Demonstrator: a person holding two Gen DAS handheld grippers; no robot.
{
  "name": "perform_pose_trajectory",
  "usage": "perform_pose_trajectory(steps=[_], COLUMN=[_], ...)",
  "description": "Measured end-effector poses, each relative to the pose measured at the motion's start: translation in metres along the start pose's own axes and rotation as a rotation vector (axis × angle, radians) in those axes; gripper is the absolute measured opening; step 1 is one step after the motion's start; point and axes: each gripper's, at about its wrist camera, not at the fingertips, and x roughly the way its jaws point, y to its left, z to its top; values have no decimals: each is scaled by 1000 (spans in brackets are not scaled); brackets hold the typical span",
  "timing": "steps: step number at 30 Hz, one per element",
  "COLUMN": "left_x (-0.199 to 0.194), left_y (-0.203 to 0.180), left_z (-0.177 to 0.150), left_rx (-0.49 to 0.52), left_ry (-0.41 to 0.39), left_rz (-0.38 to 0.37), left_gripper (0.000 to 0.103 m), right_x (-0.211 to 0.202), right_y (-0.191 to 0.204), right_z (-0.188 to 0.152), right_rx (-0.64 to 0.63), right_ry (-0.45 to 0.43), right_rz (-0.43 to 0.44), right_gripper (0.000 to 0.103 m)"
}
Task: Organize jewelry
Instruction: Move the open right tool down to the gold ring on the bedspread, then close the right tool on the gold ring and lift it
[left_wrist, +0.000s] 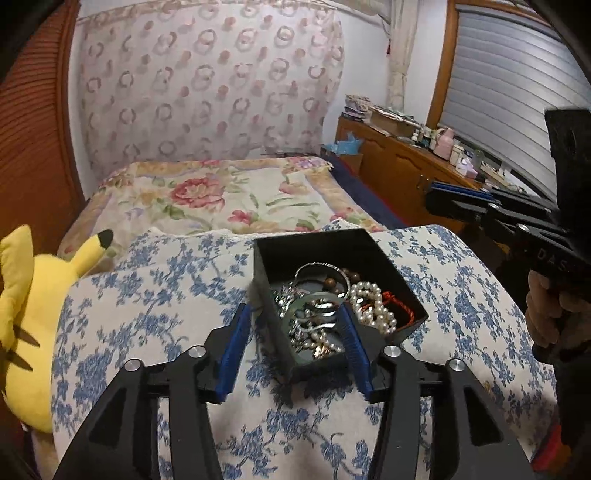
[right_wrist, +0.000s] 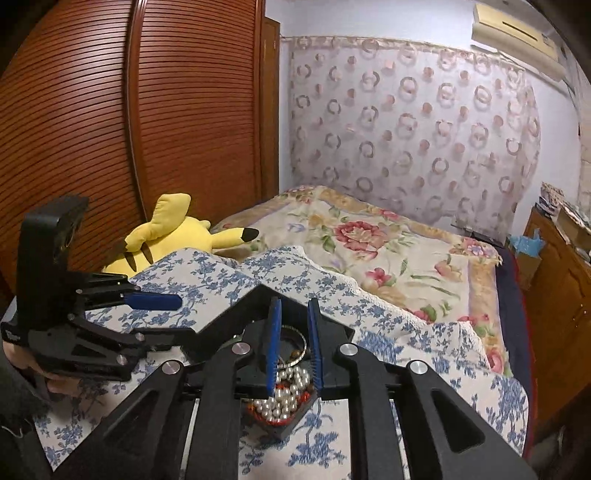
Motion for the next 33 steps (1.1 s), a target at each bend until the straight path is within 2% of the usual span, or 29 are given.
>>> perform_pose_trajectory(steps=[5, 7, 9, 11, 14, 21, 26, 30, 33], left_x=[-9, -12, -13, -15, -18, -17, -16, -13, -10], left_y=[3, 4, 3, 2, -1, -21, -36, -45, -49], left_z=[-16, -21, -28, -32, -40, -62, -77, -85, -89], left_rx=[-9, -11, -8, -5, -7, -2, 21, 42, 53], left_ry=[-12, -17, -14, -14, -11, 23, 51, 71, 85], left_rz=[37, 44, 56, 60, 56, 10, -6, -9, -13], left_gripper=[79, 80, 86, 87, 91, 92, 93, 93, 93], right_x=[-16, -21, -27, -32, -38, -57, -55, -56, -55], right_y=[-6, -8, -9, -8, -7, -3, 10, 10, 10], right_z=[-38, -54, -74, -95, -120, -156, -176, -183, -184], right_rx=[46, 64, 81, 85, 100, 132, 111, 115, 113], right_ry=[51, 74, 104, 140, 188, 247, 304, 321, 325], right_rz=[-28, -43, -55, -79, -99, -113, -108, -111, -114], right_gripper=[16, 16, 16, 17, 30, 31, 31, 32, 37])
